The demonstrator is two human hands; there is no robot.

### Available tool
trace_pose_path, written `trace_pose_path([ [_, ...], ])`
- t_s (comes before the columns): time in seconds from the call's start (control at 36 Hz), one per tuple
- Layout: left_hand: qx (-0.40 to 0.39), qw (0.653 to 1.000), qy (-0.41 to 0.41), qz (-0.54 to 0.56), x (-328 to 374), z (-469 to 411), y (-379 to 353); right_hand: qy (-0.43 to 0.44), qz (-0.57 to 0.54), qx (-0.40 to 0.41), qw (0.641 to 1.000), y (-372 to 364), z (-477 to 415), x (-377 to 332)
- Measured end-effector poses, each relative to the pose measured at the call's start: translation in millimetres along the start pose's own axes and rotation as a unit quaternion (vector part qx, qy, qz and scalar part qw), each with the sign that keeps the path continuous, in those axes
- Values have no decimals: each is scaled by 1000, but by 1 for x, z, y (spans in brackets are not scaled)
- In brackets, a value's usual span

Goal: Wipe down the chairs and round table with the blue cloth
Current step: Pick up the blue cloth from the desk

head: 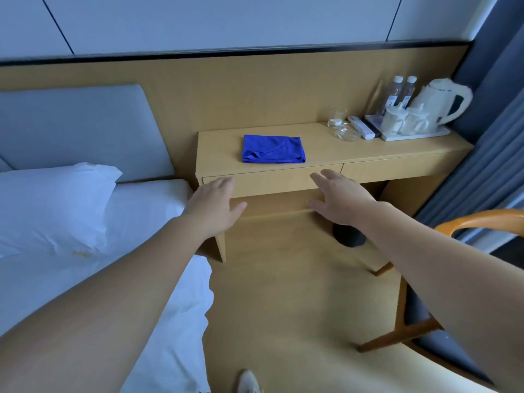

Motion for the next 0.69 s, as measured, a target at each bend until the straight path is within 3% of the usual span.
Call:
trace_pose_path([
  [0.33,-26,998,-48,4,-30,-86,-22,-33,-1,-10,999,-3,-79,0],
  [0.69,-50,998,-35,-4,-44,-181,-50,-20,-9,-20,1000,-8,-187,34],
])
Point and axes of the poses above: each hand's wrist, its own z-axis away from the middle knuckle, its own y-axis out of the back of the hand, x = y × z, the point moved 10 cm from there along -z, towards the middle knuckle, and after that the axes turned 12 degrees about -z, right-handed, at the moved point
